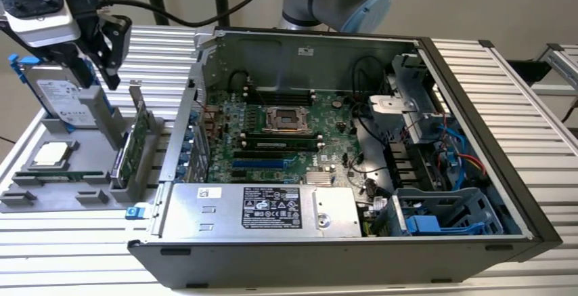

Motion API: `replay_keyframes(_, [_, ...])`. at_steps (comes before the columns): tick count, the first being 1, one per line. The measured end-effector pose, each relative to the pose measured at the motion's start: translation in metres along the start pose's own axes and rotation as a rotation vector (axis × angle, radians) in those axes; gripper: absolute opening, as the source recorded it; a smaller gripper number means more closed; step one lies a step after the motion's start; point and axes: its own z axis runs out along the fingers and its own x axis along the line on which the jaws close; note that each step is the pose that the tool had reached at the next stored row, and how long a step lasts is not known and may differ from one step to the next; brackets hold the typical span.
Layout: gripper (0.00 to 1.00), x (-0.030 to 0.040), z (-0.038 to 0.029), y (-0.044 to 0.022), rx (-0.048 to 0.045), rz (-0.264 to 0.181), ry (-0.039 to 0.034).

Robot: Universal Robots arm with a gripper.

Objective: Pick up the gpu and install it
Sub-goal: 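Pick up the gpu and move the gpu toward the slot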

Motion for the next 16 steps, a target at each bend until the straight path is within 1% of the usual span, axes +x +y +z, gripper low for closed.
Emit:
replay_keyframes(7, [1.00,0.0000,0.0043,-0.0012,-0.0001,-0.005,0.0002])
replay_keyframes(16, [1.00,0.0000,0.0084,-0.0029,-0.0002,-0.015,0.0008])
